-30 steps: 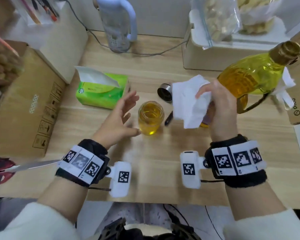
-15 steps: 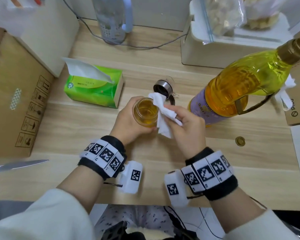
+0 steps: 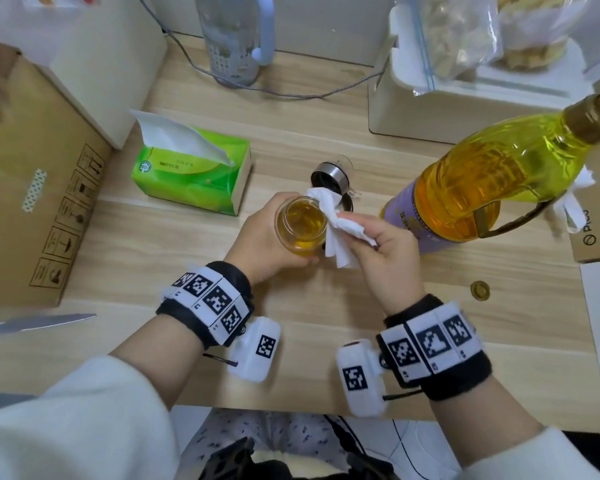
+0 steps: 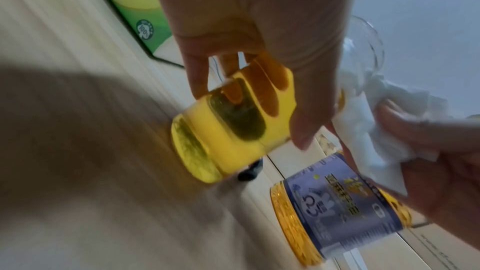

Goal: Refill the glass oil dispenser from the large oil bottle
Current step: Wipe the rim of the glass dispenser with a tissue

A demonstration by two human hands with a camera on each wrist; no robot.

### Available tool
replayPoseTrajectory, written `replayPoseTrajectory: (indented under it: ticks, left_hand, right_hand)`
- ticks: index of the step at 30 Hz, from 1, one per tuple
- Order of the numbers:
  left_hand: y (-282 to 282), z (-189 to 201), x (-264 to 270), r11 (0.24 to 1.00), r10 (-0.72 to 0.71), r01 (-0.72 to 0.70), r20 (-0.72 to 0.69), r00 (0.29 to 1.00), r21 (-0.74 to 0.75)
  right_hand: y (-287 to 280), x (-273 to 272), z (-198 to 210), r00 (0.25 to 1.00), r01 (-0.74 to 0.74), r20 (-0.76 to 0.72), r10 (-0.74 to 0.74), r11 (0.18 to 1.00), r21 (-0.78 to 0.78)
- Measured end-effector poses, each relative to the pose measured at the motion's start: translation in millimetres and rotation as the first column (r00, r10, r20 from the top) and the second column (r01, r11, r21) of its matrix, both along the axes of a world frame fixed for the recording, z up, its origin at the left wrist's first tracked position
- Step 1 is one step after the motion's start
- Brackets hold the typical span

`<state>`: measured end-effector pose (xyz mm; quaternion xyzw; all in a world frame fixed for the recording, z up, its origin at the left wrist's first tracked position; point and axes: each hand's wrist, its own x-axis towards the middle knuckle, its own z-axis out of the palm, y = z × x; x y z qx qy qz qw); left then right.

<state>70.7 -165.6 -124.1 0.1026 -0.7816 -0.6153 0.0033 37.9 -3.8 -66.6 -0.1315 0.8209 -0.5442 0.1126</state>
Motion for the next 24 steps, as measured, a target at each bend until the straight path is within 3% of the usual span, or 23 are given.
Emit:
replayPoseTrajectory:
  ticks: [3, 8, 14, 17, 24]
  left_hand:
    - [7.2, -2.3, 5.0, 0.999, 0.027, -0.026, -0.042, 0.999, 0.032]
    - [-2.9, -1.1, 21.1, 0.982, -0.157, 0.155, 0.003, 0.988, 0.106]
    - [-8.0, 7.4, 14.0, 0.999, -0.041, 0.04, -0.016, 0.999, -0.015]
    - [-0.8, 6.6, 13.4, 0.987, -0.076, 0.065, -0.069, 0.995, -0.144]
    - [-3.2, -0.1, 27.2, 0.977, -0.188, 0.186, 0.008, 0.982, 0.102]
  right_hand:
    - [-10.8, -7.1, 4.1, 0.998, 0.011, -0.059, -0.005, 0.995, 0.103]
    - [-19.2, -11.0, 5.4, 0.997, -0.017, -0.067, 0.027, 0.99, 0.139]
    - [-2.1, 11.0, 5.9, 0.975, 0.029, -0.221, 0.006, 0.988, 0.155]
    - [-0.5, 13.1, 8.0, 0.971, 0.04, -0.237, 0.004, 0.983, 0.179]
    - [-11.5, 0.9, 12.3, 0.986, -0.021, -0.159, 0.056, 0.977, 0.212]
